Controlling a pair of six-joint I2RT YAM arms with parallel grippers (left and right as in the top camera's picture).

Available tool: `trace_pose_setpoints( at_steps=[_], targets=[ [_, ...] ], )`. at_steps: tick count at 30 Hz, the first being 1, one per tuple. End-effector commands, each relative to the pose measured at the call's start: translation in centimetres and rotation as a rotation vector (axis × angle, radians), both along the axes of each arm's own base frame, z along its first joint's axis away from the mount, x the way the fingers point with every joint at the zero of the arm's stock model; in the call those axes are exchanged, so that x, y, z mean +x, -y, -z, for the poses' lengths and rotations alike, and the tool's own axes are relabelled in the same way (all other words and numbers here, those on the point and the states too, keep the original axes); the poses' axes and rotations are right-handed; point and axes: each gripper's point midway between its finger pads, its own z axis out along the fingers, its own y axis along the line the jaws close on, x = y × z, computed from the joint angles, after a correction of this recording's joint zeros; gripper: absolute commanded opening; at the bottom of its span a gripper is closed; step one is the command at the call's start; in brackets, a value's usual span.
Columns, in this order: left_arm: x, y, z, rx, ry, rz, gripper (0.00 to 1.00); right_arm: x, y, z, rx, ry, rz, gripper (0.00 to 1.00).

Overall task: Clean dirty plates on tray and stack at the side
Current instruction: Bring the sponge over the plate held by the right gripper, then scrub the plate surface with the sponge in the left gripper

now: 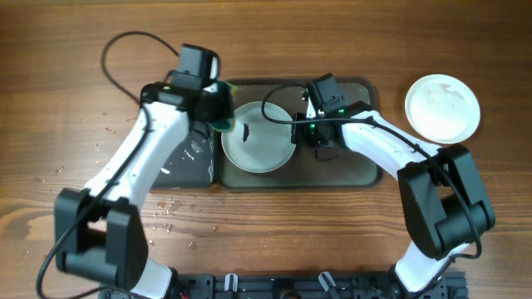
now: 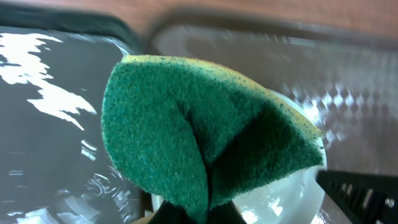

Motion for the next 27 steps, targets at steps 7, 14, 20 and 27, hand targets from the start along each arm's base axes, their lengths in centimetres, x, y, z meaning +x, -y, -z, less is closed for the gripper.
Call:
trace_pose_setpoints(
  at_steps=[7, 14, 20, 27],
  targets=[
    [0.4, 5.7, 3.4, -0.053, -0.035, 0.045, 0.04, -0.4, -0.1, 0.8, 0.007, -0.03, 0.007, 0.04],
    [0.4, 4.5, 6.2, 0.005, -0.089, -0.032, 0.04, -0.4, 0.0, 0.9, 0.002, -0.028, 0.01, 0.04],
    [0.3, 4.5, 7.9, 0.021, -0.122, -0.031, 0.04, -0.4, 0.0, 0.9, 0.001, -0.028, 0.01, 0.04],
    [-0.2, 4.0, 10.6, 0.03, -0.19, -0.063, 0.04, -0.4, 0.1, 0.9, 0.001, -0.028, 0.01, 0.04]
  ],
)
